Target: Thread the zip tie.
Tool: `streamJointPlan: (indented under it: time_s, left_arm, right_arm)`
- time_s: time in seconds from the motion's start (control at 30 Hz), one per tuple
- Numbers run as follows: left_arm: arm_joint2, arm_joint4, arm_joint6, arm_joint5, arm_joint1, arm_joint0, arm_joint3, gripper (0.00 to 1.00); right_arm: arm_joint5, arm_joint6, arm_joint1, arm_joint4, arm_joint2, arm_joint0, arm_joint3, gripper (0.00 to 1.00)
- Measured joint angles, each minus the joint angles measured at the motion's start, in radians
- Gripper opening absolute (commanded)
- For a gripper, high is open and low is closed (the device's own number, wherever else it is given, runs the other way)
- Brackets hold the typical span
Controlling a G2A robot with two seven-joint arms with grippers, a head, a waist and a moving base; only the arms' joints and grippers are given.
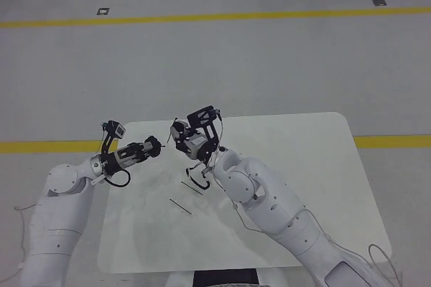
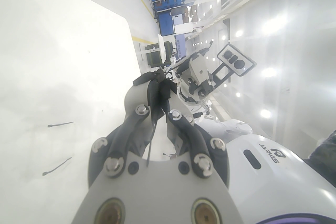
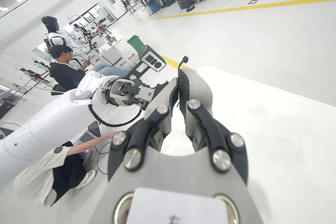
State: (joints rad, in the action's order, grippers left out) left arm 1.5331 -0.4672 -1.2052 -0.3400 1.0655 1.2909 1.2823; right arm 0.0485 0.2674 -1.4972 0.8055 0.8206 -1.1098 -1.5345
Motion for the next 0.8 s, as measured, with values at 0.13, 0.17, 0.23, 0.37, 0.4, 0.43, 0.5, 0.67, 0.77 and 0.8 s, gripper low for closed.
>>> streamJointPlan:
  time_s: [0.13, 0.17, 0.23, 0.37, 0.4, 0.43, 0.5, 0.67, 0.77, 0.8]
  left_arm:
    - [0.000, 0.000, 0.000, 0.000, 0.000, 0.000, 0.000, 0.00]
    - [0.000, 0.000, 0.000, 0.000, 0.000, 0.000, 0.000, 0.00]
    - [0.000, 0.000, 0.000, 0.000, 0.000, 0.000, 0.000, 0.00]
    - [0.000, 0.000, 0.000, 0.000, 0.000, 0.000, 0.000, 0.00]
    - [0.000, 0.000, 0.000, 0.000, 0.000, 0.000, 0.000, 0.00]
    - [0.000, 0.000, 0.000, 0.000, 0.000, 0.000, 0.000, 0.00]
    - [0.000, 0.000, 0.000, 0.000, 0.000, 0.000, 0.000, 0.00]
    - [0.000, 0.000, 0.000, 0.000, 0.000, 0.000, 0.000, 0.00]
    - [0.000, 0.000, 0.000, 0.000, 0.000, 0.000, 0.000, 0.00]
    - [0.000, 0.000, 0.000, 0.000, 0.000, 0.000, 0.000, 0.00]
  right_arm:
    - [0.005, 0.006, 0.000, 0.002, 0.003, -0.008, -0.005, 0.00]
    - [0.007, 0.007, 0.000, 0.002, 0.004, -0.009, -0.006, 0.00]
    - [0.009, 0.011, 0.000, 0.003, 0.007, -0.014, -0.009, 0.00]
    - [0.015, 0.019, 0.001, 0.004, 0.011, -0.020, -0.016, 0.00]
    - [0.018, 0.021, 0.001, 0.004, 0.011, -0.022, -0.018, 0.00]
    - [0.020, 0.022, 0.000, 0.004, 0.012, -0.023, -0.019, 0.00]
    - [0.023, 0.023, 0.000, 0.004, 0.012, -0.023, -0.019, 0.00]
    - [0.026, 0.018, -0.005, 0.000, 0.007, -0.018, -0.012, 0.00]
    - [0.027, 0.014, -0.008, -0.003, 0.003, -0.014, -0.003, 0.00]
    - [0.027, 0.012, -0.009, -0.004, 0.002, -0.012, 0.001, 0.00]
